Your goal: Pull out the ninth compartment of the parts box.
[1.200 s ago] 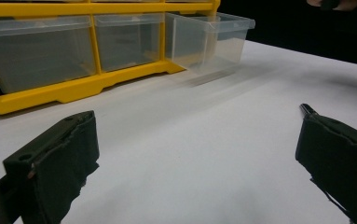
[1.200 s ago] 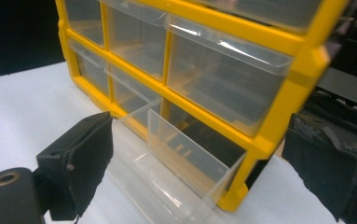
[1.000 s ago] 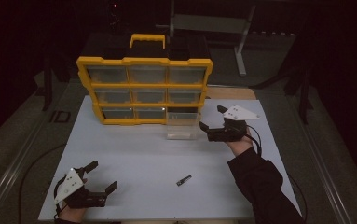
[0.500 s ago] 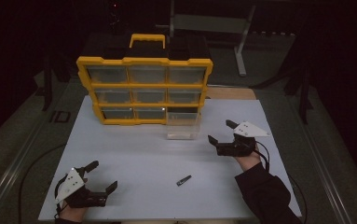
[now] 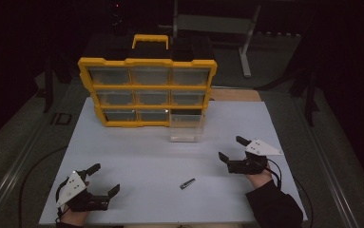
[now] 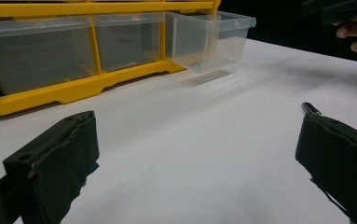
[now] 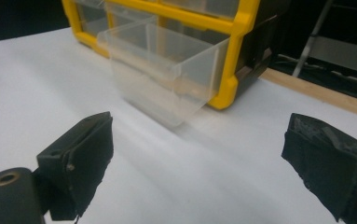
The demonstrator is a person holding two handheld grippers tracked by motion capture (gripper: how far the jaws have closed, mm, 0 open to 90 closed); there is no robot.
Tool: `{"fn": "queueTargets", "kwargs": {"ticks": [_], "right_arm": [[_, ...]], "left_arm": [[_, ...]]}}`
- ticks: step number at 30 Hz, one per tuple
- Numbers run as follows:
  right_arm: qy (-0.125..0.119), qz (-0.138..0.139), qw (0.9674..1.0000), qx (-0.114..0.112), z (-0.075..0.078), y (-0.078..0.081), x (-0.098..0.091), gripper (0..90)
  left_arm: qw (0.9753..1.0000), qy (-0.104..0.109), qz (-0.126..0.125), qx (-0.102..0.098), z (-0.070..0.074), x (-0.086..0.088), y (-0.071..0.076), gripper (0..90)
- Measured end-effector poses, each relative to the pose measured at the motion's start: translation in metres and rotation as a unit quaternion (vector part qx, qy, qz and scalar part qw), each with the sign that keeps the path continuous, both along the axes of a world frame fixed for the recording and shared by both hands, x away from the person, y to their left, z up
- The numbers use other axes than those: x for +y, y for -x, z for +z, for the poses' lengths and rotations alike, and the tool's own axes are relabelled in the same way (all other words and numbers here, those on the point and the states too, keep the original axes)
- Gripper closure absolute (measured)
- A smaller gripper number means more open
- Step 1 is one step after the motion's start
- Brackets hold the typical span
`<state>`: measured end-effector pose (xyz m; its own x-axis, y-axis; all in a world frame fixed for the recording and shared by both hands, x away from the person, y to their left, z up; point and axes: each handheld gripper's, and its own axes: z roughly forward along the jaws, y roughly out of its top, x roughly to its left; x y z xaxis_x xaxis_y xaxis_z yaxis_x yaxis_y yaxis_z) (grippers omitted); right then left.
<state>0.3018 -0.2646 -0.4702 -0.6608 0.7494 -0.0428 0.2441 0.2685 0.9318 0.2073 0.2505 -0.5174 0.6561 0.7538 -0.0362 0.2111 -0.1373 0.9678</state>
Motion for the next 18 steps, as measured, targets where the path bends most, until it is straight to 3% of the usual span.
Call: {"fn": "queueTargets", "kwargs": {"ticks": [9,18], "right_arm": [[0.006,0.007,1.0000,0.002,-0.010,0.016,-0.011,8.6],[0.017,-0.011,0.9998,0.003,-0.019,0.027,-0.026,8.6]], "left_arm": [[1.0000,0.000,0.001,0.000,0.000,0.000,0.000,0.0],[1.0000,-0.002,0.001,0.000,0.000,0.000,0.000,0.0]]}}
